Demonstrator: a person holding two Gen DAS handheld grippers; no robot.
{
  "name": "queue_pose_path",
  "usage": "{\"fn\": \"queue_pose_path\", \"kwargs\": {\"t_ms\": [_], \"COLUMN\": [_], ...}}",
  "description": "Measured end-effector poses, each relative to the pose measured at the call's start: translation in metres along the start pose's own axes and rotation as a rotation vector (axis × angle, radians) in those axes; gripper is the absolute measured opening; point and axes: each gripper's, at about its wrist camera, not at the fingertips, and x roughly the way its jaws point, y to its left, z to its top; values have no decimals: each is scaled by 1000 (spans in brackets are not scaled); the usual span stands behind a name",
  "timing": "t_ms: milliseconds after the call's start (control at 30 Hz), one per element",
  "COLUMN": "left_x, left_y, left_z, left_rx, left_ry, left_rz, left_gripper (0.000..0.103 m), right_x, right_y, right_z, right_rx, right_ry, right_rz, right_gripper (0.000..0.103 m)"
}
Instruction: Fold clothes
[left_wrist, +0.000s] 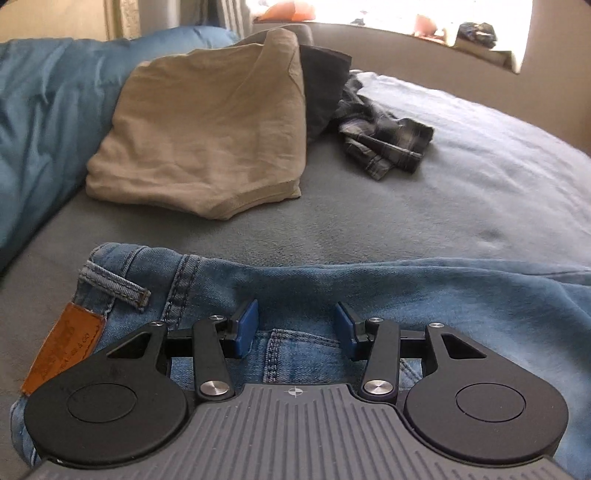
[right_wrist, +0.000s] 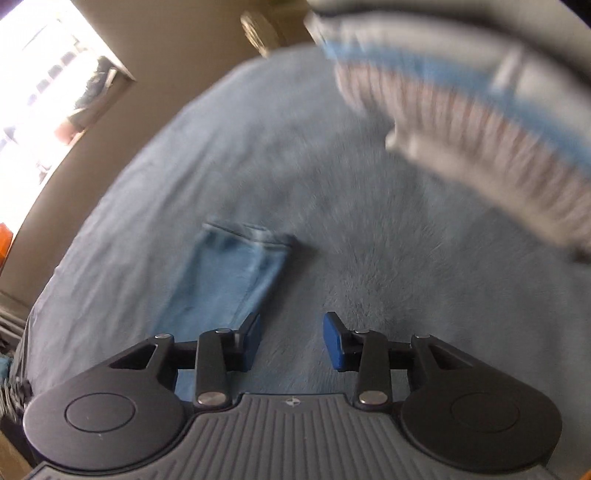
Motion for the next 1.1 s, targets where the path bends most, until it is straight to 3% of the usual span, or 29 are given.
{"fn": "queue_pose_path", "kwargs": {"t_ms": [167,333,400,467,500,533,667,767,1100], "left_x": [6,12,16,19,20,20,19,17,21], "left_y": [-15,-36,-44,-54,-58,-60,-60,-59,-65], "left_z": [8,21,23,24,24,24,25,24,28], "left_rx": [54,140,159,185,191,191,155,149,143], "left_ry": [48,137,164,183,189,195,201,190,207], "left_rz": [75,175,222,271,293,309,328,328,359], "left_gripper": [47,51,52,52,52,52,52,52,52], "right_x": [59,71,77,79,77,76,42,26,24], "right_y": [-25,-33,-34,-32,-29,-27,-26,-43,-75], "right_z": [18,29,29,26,25,25,24,22,18], "right_rx": [58,54,36,-6,-33,-60,-132,-134,-134], "right_ry": [73,60,61,48,40,32,-60,-68,24], "right_rz": [139,297,325,344,341,338,276,222,132], "right_gripper": [44,44,39,23,3,1,0,0,0]}}
